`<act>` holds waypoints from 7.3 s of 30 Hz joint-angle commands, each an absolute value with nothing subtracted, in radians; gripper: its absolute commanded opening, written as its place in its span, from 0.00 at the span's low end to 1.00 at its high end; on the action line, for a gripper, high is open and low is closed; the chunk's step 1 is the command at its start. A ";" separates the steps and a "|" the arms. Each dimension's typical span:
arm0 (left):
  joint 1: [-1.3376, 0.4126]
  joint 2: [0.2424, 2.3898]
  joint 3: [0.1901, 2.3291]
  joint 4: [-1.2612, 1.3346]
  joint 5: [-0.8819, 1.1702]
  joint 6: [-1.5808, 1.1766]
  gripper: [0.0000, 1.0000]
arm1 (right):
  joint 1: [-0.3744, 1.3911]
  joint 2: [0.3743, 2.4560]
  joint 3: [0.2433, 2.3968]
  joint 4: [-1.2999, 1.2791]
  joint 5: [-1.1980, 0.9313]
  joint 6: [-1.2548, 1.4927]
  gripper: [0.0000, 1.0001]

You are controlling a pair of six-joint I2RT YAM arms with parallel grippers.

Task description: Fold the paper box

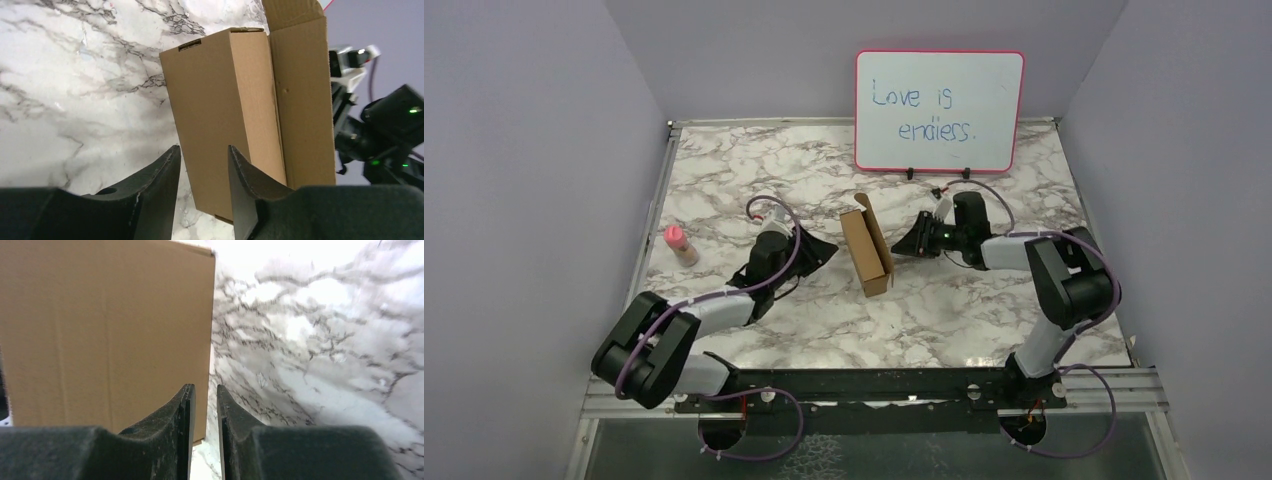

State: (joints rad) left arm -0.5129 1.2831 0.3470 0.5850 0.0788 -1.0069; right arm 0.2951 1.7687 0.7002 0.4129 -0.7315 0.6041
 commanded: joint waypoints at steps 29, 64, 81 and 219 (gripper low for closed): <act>-0.577 1.457 0.478 0.628 0.179 -0.922 0.28 | 0.502 1.737 0.997 0.121 -0.597 0.319 0.32; -0.597 1.356 0.392 0.625 0.120 -0.910 0.29 | 0.516 1.893 1.149 0.068 -0.656 0.121 0.39; -0.590 1.368 0.378 0.611 0.152 -0.901 0.29 | 0.526 1.943 1.292 0.002 -0.708 0.032 0.41; -0.285 1.488 1.110 -0.412 0.598 0.035 0.14 | 0.555 1.267 0.858 -0.169 -0.164 0.143 0.16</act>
